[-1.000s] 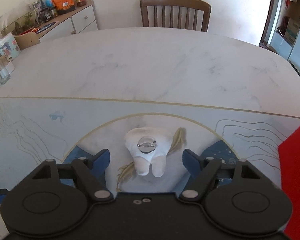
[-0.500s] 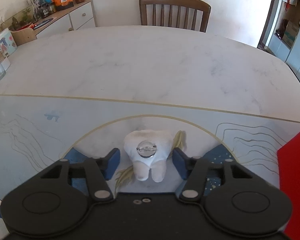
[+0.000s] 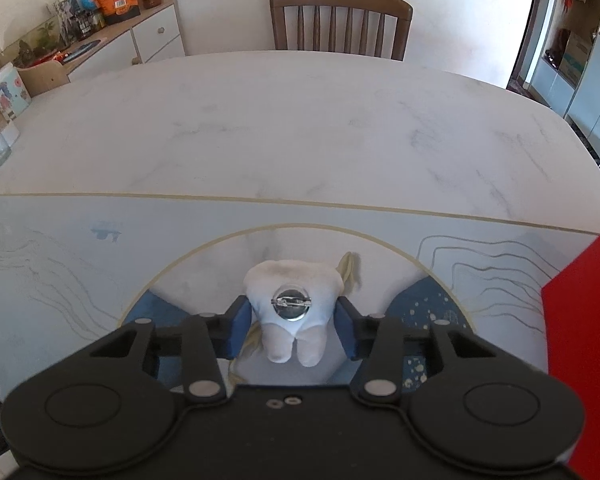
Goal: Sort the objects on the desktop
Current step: 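Grasp the orange with left gripper while right gripper grasps the white tooth plush, then carry the orange and tooth plush with both grippers over the red box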
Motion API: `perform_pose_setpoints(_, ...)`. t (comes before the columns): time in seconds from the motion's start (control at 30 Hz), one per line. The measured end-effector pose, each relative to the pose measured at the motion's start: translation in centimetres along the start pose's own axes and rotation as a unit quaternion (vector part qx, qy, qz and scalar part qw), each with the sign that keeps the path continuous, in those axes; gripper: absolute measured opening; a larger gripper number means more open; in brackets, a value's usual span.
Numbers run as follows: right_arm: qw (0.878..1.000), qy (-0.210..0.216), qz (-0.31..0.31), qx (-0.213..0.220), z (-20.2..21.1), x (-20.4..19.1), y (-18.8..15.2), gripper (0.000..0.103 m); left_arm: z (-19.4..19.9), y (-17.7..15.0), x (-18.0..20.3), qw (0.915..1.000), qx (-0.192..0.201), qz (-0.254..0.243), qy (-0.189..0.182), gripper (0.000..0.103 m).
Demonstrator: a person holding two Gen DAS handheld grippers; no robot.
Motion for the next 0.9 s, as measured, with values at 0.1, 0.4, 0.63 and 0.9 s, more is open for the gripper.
perform_pose_setpoints(0.1,1.000,0.007,0.002,0.004,1.0,-0.3,-0.5,0.043,0.1,-0.1,-0.1,1.0000,-0.003,0.008,-0.004,0.035)
perform_pose_setpoints(0.4,1.000,0.018,0.005,0.008,4.5,-1.0,-2.1,0.043,1.0,0.0,-0.5,0.9998,0.003,0.018,-0.005,0.035)
perform_pose_setpoints(0.63,1.000,0.017,0.007,0.011,7.2,-2.0,-3.4,0.043,2.5,0.4,-0.6,0.9996,0.014,0.020,-0.012,0.035)
perform_pose_setpoints(0.9,0.999,0.018,-0.002,0.029,11.6,-2.1,-5.1,0.043,5.3,1.5,-0.2,0.9988,0.037,0.016,-0.027,0.035)
Point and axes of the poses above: each gripper's, at about its wrist camera, not at the fingertips, and z roughly against the way its jaws point, x to its right, y to its top, the point moved 8 cm from there along -z, roughly the way its jaws point, and after that the axes turned 10 degrees about y, right-handed, at the moved point
